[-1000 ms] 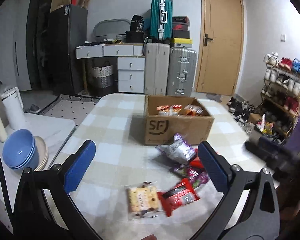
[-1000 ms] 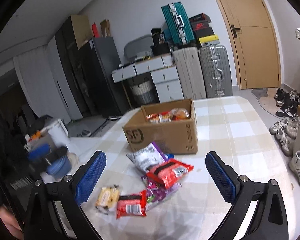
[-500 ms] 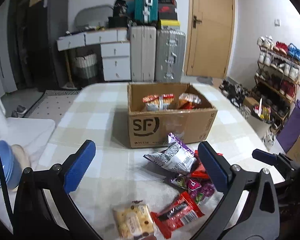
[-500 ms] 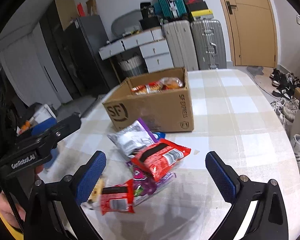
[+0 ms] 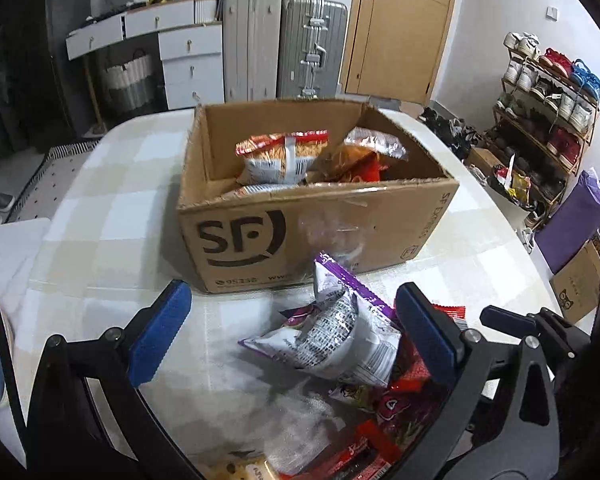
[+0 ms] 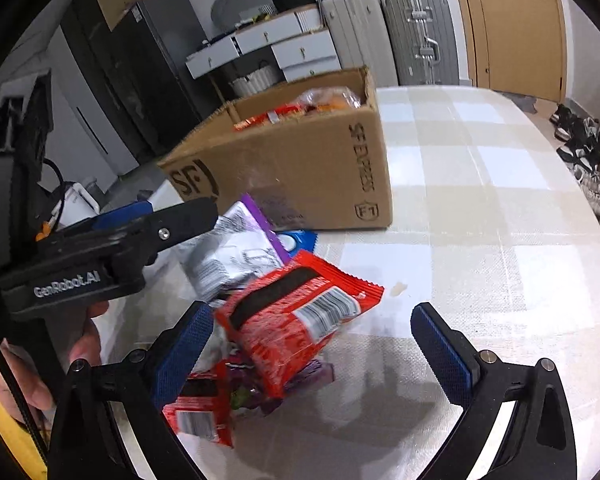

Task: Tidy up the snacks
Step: 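Grasp the red snack bag with the right gripper while the left gripper grasps the white-purple bag, then lift the red bag with the right gripper while the left gripper holds the white-purple bag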

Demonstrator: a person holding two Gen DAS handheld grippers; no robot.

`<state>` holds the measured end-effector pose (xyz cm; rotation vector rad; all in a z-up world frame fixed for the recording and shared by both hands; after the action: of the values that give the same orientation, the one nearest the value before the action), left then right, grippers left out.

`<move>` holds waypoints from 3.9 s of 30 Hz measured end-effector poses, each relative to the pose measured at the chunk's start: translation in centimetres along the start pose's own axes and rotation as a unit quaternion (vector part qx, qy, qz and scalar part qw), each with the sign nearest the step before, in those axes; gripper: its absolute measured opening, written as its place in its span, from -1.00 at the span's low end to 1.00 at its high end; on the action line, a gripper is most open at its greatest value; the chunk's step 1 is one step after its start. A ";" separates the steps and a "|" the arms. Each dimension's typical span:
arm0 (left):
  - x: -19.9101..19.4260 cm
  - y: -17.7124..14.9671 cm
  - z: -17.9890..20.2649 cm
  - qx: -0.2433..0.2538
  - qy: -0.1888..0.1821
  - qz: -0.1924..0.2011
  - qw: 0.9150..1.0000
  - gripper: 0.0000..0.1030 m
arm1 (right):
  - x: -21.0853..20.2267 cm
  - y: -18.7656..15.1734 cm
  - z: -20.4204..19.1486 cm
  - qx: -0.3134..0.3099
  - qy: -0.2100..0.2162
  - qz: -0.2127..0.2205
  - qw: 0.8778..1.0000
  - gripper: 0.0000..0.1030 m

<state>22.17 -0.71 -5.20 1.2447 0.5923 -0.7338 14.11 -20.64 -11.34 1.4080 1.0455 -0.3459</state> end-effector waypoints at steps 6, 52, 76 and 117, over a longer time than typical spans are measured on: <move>3.3 0.1 0.2 -0.009 -0.015 -0.036 0.999 0.98 | 1.2 0.0 0.8 0.015 0.019 -0.008 1.000 0.97; 4.4 -2.3 -6.0 -0.135 -0.097 -0.116 0.979 -0.54 | -2.1 -0.8 -0.5 0.003 0.130 0.012 0.992 -0.67; 4.8 -4.5 -5.4 -0.092 -0.071 -0.176 0.977 -0.38 | -0.6 -2.5 -2.1 -0.013 0.166 -0.067 0.984 -0.22; 3.4 -4.5 -7.0 -0.114 -0.108 -0.194 0.968 -0.56 | -3.3 -0.9 -0.1 0.096 0.193 0.026 0.976 -0.52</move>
<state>20.81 4.80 -12.16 0.8293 0.7266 -1.0811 11.64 -21.91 -9.40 1.7169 1.3131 -0.1388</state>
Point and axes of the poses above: each gripper's, at about its wrist camera, not at the fingertips, and x roughly the way its jaws point, z to its right, y to its top, the point moved 2 cm from there along x, roughly the way its jaws point, and after that the axes turned 12 degrees about -x, right-handed, at the moved point
